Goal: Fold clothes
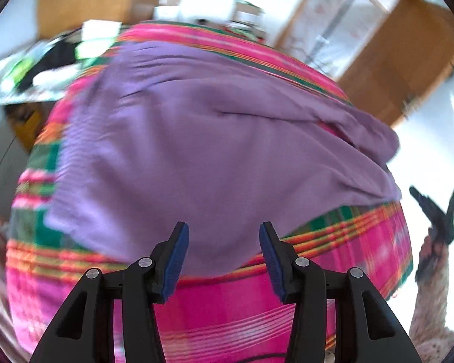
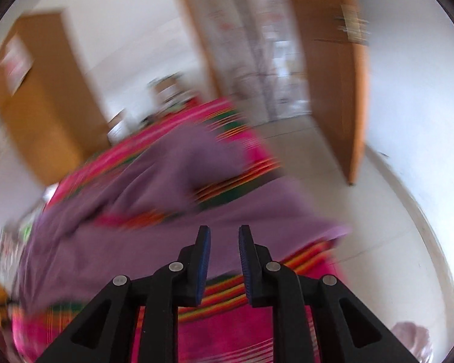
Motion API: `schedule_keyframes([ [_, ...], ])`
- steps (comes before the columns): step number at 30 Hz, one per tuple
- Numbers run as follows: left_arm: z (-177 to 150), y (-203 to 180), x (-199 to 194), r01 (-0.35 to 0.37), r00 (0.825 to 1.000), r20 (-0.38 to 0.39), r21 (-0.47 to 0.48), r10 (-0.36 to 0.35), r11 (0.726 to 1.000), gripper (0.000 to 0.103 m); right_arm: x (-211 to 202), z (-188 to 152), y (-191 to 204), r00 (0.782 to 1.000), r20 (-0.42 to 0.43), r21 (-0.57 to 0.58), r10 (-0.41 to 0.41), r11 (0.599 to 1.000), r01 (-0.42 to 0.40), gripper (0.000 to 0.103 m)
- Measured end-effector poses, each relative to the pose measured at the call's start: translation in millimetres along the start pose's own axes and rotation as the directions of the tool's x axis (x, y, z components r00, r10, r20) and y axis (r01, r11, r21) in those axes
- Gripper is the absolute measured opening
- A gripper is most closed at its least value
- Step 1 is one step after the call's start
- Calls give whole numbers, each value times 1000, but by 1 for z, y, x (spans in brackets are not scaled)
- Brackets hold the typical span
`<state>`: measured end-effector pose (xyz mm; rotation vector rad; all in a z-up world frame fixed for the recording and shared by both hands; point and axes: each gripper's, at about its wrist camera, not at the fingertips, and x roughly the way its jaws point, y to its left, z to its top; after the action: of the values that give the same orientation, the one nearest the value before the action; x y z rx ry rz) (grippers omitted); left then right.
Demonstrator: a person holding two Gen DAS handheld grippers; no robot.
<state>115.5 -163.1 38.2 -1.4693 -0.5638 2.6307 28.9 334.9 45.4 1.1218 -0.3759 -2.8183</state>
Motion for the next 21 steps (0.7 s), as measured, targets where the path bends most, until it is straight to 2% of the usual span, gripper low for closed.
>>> schedule_keyframes([
  [2,-5,20,-3,-16,1000,10,-67,16,998,50,6,-15,38,998,-31,-112,56,992,-59,19],
  [6,-18,54,-8,-65,997,20,-166,69,984,50,13,-42,102,989,-77,-300,127,943,-145,25],
  [11,-27,83,-9,-34,998,35,-289,46,957,50,21,-66,156,977,-125,-459,171,863,-210,30],
  [13,-29,90,-11,-2,998,60,-315,22,949,55,25,-75,173,974,-144,-518,172,826,-222,32],
  [17,-27,100,-11,56,995,95,-370,-22,927,55,37,-87,193,968,-190,-581,164,776,-245,38],
  [21,-15,107,-8,74,994,98,-382,-39,921,58,47,-96,210,972,-192,-642,132,732,-226,42],
])
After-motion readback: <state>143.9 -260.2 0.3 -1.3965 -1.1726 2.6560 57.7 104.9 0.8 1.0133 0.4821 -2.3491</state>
